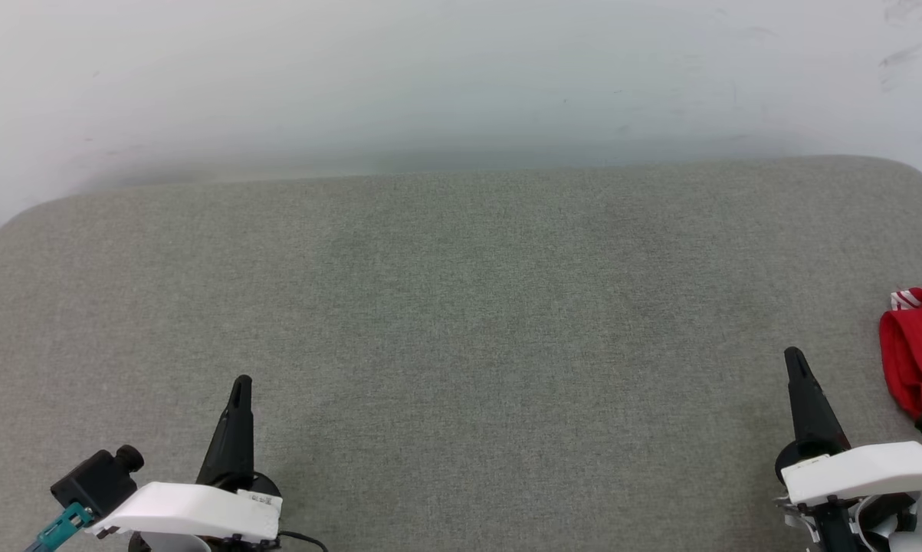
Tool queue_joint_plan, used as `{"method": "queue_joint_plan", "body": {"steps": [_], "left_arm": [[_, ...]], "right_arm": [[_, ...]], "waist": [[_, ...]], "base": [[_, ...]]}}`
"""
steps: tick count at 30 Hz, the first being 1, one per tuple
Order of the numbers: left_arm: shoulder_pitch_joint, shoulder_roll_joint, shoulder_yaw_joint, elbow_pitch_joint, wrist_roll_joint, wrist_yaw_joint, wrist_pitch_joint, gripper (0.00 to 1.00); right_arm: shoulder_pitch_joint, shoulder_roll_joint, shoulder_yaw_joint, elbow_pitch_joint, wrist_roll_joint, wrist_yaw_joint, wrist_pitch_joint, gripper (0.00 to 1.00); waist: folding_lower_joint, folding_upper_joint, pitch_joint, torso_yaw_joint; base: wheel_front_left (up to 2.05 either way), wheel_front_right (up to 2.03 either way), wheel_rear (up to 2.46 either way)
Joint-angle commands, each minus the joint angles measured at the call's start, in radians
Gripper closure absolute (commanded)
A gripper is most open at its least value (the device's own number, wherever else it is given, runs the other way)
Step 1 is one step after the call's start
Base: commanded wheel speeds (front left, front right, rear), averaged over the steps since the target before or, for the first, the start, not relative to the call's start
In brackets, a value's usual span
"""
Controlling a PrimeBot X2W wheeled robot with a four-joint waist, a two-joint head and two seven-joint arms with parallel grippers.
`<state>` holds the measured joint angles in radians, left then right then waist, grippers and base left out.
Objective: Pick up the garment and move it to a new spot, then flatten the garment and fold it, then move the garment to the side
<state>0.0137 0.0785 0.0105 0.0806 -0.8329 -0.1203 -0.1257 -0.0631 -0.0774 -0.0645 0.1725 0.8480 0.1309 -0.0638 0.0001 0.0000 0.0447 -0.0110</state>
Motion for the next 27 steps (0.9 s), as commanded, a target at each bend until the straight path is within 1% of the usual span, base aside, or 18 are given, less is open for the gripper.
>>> {"method": "queue_joint_plan", "body": {"steps": [1,13,27], "left_arm": [[-0.028,0.005,0.005,-0.004,-0.035,-0.004,0.006,1.0],[-0.047,0.007,0.013,0.028,-0.19,-0.005,0.043,1.0],[-0.067,0.008,0.022,0.061,-0.347,-0.007,0.081,1.0]], "right_arm": [[-0.029,0.003,-0.006,-0.006,0.036,0.0,0.007,1.0],[-0.033,0.007,-0.014,0.008,0.177,0.0,0.041,1.0],[-0.037,0.012,-0.024,0.025,0.323,0.0,0.075,1.0]], "waist": [[-0.0001,0.0,-0.001,0.0],[-0.0001,0.0,-0.007,0.002],[-0.0001,0.0,-0.013,0.004]], "base": [[0.0,0.0,0.0],[0.0,0.0,0.0],[0.0,0.0,0.0]]}}
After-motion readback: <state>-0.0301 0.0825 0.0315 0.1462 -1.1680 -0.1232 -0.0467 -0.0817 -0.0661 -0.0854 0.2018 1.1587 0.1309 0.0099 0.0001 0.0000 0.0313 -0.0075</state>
